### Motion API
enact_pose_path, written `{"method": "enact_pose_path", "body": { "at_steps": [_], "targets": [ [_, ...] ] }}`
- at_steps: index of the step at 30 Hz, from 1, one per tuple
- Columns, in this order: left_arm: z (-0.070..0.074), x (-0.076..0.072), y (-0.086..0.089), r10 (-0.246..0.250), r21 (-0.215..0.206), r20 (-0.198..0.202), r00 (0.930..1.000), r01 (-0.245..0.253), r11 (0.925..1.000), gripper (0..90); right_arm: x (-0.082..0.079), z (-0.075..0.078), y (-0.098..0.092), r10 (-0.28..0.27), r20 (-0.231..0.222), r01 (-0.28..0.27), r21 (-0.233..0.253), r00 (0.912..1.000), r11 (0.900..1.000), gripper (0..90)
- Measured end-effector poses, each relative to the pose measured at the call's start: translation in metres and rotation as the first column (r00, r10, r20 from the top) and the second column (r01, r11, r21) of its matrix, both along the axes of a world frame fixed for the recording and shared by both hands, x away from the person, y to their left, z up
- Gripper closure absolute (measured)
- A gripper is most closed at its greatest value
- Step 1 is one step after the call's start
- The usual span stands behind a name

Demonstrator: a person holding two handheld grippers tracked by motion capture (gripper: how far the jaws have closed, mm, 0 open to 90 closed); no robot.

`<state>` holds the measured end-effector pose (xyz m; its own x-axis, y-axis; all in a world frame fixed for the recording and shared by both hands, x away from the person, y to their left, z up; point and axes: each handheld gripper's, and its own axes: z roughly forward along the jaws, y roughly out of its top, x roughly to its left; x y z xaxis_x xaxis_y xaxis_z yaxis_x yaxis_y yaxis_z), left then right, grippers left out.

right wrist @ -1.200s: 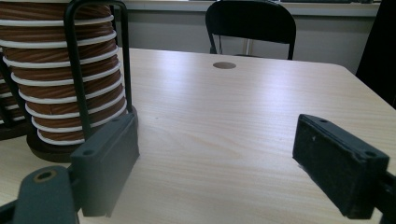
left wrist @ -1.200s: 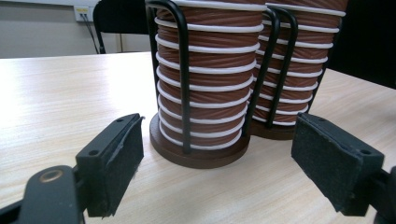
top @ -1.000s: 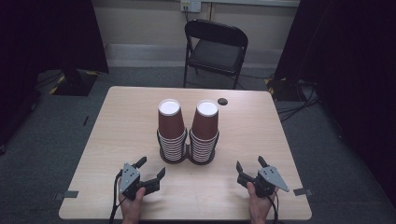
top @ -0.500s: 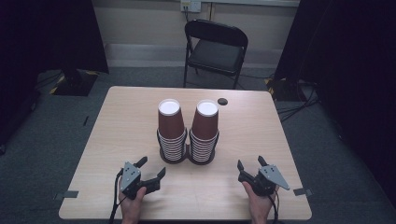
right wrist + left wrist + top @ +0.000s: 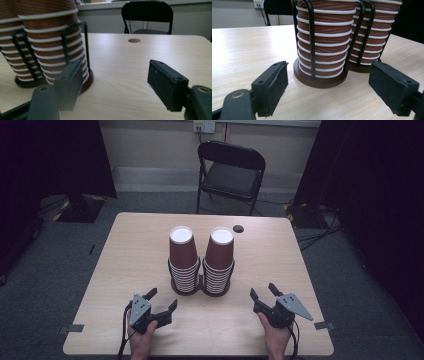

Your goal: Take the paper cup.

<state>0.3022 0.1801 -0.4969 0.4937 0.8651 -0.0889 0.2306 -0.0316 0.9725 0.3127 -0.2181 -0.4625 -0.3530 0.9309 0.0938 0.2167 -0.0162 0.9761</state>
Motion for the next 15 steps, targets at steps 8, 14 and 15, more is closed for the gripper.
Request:
{"method": "enact_pose_path", "body": {
  "at_steps": [8, 14, 15],
  "targets": [
    [0.000, 0.000, 0.002, -0.003, -0.019, -0.003, 1.0000, 0.002, 0.9998, 15.8, 0.007, 0.018, 0.010, 0.061, 0.017, -0.061, -0.011, 0.9980, 0.998, 28.9],
    [0.000, 0.000, 0.000, 0.002, -0.001, 0.000, 1.0000, -0.002, 1.0000, 15.9, 0.013, 0.025, 0.015, 0.097, 0.027, -0.097, -0.007, 0.9949, 0.995, 29.8],
    [0.000, 0.000, 0.000, 0.004, 0.002, 0.001, 1.0000, -0.004, 1.0000, 15.9, 0.013, 0.026, 0.015, 0.103, 0.031, -0.103, -0.007, 0.9942, 0.995, 30.7]
  ]
}}
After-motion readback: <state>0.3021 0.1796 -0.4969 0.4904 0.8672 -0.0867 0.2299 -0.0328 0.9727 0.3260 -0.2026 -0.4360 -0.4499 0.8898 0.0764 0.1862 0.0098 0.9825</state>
